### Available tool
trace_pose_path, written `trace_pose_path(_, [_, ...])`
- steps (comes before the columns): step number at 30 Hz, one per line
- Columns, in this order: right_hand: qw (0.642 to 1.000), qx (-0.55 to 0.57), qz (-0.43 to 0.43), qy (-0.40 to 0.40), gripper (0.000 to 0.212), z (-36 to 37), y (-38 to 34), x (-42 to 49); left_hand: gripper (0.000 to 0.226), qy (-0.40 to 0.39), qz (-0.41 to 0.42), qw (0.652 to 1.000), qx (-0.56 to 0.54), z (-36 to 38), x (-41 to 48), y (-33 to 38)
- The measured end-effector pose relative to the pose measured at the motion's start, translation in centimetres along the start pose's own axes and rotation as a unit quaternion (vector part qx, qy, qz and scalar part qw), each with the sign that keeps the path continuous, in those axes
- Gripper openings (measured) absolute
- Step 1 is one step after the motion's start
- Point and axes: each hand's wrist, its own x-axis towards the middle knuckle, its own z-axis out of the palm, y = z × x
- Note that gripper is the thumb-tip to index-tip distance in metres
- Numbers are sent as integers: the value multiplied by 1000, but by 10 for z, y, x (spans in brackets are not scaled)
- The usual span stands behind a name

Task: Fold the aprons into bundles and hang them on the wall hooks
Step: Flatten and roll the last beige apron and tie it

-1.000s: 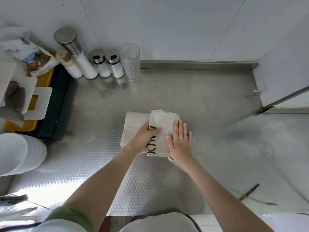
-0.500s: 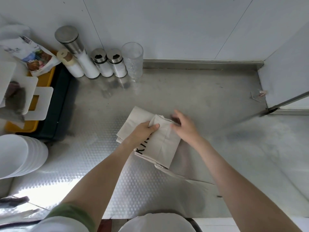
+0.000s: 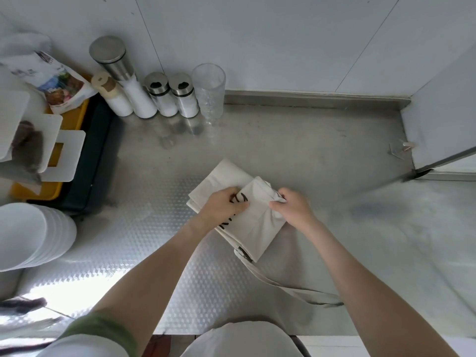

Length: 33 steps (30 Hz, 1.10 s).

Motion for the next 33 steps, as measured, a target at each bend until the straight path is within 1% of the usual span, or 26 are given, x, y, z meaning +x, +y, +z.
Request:
trace_pose_path(2, [999,16,18,40,26,1,4,-6,26,63,-18,994,82,0,-1,-1])
trace_pose_path(3, [997,34,27,61,21,1,7,-8,30,106,-30,988,112,-1,-2,0])
trace_pose_path(4, [995,49,41,79,15,1,9,-11,37,158,-39,977,138,-1,-4,1])
trace_pose_path(5, [993,53,55,94,13,0,10,-13,46,213,-50,963,159,-1,-5,3])
trace_pose_path(6, [991,48,67,103,20,-1,10,-14,55,257,-73,951,154,0,-7,5])
trace_pose_path(7, [991,44,76,104,27,-2,9,-16,65,277,-115,947,110,0,-10,11])
trace_pose_path(9, [992,36,84,84,41,-6,5,-20,78,262,-200,943,-42,2,-7,18])
trace_pose_path(10, [994,27,82,72,44,-7,4,-20,79,241,-223,940,-93,2,-4,21])
trace_pose_path(11, [995,14,74,60,45,-8,3,-21,76,215,-226,943,-115,3,0,22])
trace_pose_path(13, [998,7,53,39,41,-9,4,-19,63,170,-201,958,-114,3,5,24])
trace_pose_path(16, [996,75,36,39,41,-7,5,-16,45,139,-154,971,-118,6,8,27])
trace_pose_path(17, [992,109,34,45,38,-6,6,-16,40,137,-137,973,-126,7,9,27])
trace_pose_path(20, [969,237,46,55,12,-6,11,-15,27,145,-96,972,-159,12,7,28])
trace_pose_path(22, [962,264,47,53,10,-6,14,-13,24,151,-77,971,-168,15,7,28])
trace_pose_path(24, [964,255,62,51,10,-6,16,-10,25,155,-66,975,-142,16,7,28])
trace_pose_path(26, [966,238,82,56,14,-7,18,-6,28,150,-66,980,-115,19,9,26])
trace_pose_path(28, [971,209,92,71,19,-9,20,-2,29,135,-70,980,-127,22,9,23])
trace_pose_path(29, [976,183,83,82,26,-10,20,0,27,127,-71,979,-143,22,9,23])
trace_pose_path(31, [987,121,43,97,52,-11,22,3,18,113,-71,971,-198,24,9,23])
trace_pose_path(32, [989,109,21,95,64,-12,21,2,15,106,-71,962,-242,24,9,23])
trace_pose_path(33, [990,108,0,86,70,-12,19,1,18,90,-71,948,-296,22,8,23])
